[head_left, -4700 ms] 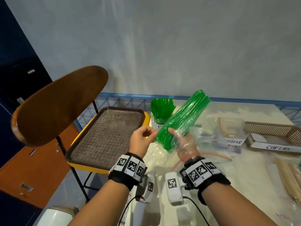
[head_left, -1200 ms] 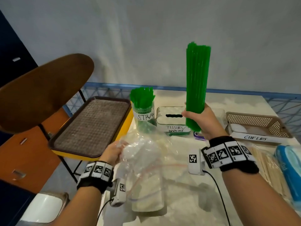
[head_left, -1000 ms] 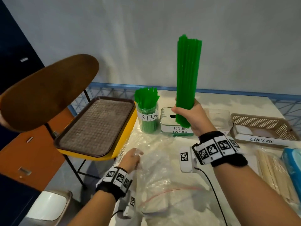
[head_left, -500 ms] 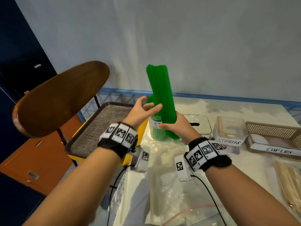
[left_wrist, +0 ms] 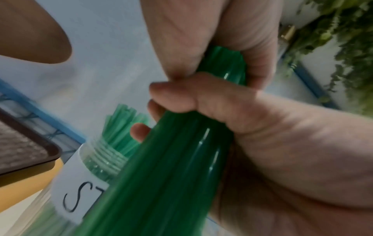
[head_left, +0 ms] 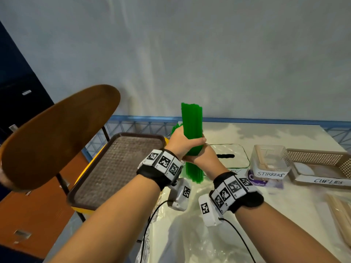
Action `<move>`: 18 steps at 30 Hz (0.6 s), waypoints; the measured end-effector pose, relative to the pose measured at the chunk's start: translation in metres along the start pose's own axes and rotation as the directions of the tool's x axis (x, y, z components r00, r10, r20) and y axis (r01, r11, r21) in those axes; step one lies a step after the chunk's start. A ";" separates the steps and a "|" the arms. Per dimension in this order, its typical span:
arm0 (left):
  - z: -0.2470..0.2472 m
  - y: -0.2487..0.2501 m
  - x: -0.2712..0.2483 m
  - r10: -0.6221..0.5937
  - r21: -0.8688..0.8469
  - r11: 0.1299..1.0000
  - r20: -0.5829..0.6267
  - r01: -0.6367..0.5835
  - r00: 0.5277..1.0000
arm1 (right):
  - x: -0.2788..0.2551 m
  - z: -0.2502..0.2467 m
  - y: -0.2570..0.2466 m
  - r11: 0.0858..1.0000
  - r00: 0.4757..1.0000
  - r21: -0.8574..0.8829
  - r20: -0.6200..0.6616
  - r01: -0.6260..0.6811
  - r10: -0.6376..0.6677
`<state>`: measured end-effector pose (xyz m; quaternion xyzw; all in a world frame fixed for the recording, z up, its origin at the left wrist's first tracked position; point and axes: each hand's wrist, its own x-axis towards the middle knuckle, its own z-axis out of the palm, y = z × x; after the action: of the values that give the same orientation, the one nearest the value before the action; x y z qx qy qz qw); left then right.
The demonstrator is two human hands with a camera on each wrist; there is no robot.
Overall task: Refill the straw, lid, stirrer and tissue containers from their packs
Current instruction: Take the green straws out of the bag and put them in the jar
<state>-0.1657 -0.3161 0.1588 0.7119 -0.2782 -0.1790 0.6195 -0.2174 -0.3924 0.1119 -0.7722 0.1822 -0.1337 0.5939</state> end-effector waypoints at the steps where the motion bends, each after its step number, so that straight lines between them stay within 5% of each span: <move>1: 0.000 0.000 0.004 0.031 0.068 0.997 0.024 -0.033 0.999 | 0.004 0.002 -0.001 0.999 0.999 -0.033 -0.040 0.025 -0.027; 4: -0.014 -0.004 0.020 0.131 0.291 0.945 0.077 -0.148 0.988 | 0.015 -0.005 0.002 0.996 0.985 0.084 -0.173 0.025 -0.010; 6: -0.031 -0.014 0.029 0.166 0.382 0.913 -0.024 -0.144 0.986 | 0.022 -0.017 0.006 0.976 0.967 0.216 -0.254 0.028 0.028; 9: -0.042 -0.042 0.036 -0.060 0.402 0.909 -0.142 0.113 0.988 | 0.040 -0.030 0.012 0.959 0.928 0.277 -0.369 0.063 0.046; 12: -0.036 -0.069 0.043 -0.274 0.369 0.882 -0.103 0.293 0.956 | 0.060 -0.031 0.014 0.936 0.914 0.346 -0.397 0.069 0.079; 18: -0.032 -0.087 0.067 -0.236 0.303 0.920 -0.073 0.247 0.969 | 0.085 -0.021 0.014 0.866 0.912 0.491 -0.391 0.094 0.123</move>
<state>-0.0795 -0.3257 0.0849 0.8322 -0.2020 -0.1954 0.4780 -0.1517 -0.4516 0.1033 -0.5451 0.2674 -0.3305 0.7226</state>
